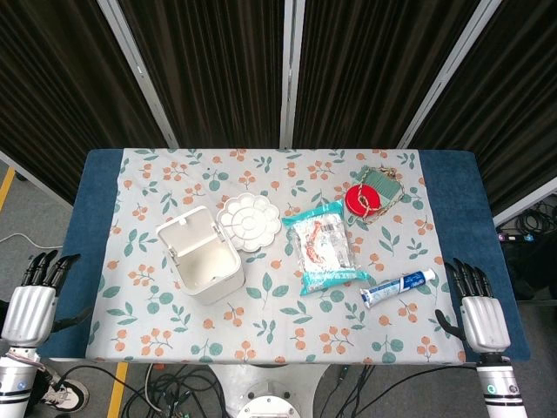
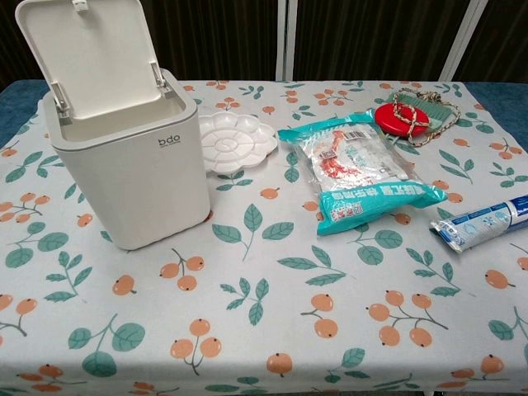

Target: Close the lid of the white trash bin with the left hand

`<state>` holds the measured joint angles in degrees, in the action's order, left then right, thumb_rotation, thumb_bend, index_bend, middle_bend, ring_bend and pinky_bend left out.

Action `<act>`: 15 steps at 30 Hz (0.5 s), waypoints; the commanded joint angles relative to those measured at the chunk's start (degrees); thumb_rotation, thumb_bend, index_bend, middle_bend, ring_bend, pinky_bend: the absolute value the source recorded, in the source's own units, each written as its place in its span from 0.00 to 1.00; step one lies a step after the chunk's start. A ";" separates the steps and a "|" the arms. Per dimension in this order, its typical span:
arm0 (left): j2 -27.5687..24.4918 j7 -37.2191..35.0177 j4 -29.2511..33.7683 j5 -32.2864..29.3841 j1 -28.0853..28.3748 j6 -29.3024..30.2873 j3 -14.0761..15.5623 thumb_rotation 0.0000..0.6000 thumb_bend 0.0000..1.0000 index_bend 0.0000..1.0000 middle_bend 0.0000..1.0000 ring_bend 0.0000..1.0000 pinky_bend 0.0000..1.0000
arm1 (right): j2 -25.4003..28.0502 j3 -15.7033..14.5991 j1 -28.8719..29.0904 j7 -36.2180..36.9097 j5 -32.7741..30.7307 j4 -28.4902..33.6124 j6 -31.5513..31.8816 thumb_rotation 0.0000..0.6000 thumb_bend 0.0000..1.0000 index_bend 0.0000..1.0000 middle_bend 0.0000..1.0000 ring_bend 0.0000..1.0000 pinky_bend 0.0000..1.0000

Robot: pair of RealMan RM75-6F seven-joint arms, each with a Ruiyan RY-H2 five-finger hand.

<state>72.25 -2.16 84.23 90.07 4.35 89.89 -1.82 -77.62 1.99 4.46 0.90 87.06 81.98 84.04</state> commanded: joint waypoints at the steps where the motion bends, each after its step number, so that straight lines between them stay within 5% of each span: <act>1: -0.12 -0.25 0.06 -0.05 0.02 0.08 -0.12 0.98 0.00 0.14 0.17 0.06 0.08 | -0.08 0.01 0.01 -0.10 0.09 0.09 0.05 1.00 0.21 0.00 0.00 0.00 0.00; 15: -1.90 -6.52 1.50 0.14 1.09 -0.32 -1.05 1.00 0.00 0.14 0.17 0.06 0.08 | 0.22 -0.07 -0.16 -0.24 0.28 -0.05 0.37 1.00 0.21 0.00 0.00 0.00 0.00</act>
<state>70.70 -8.11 85.48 90.22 5.19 89.68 -2.62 -77.41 1.94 4.31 0.66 87.36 82.02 84.43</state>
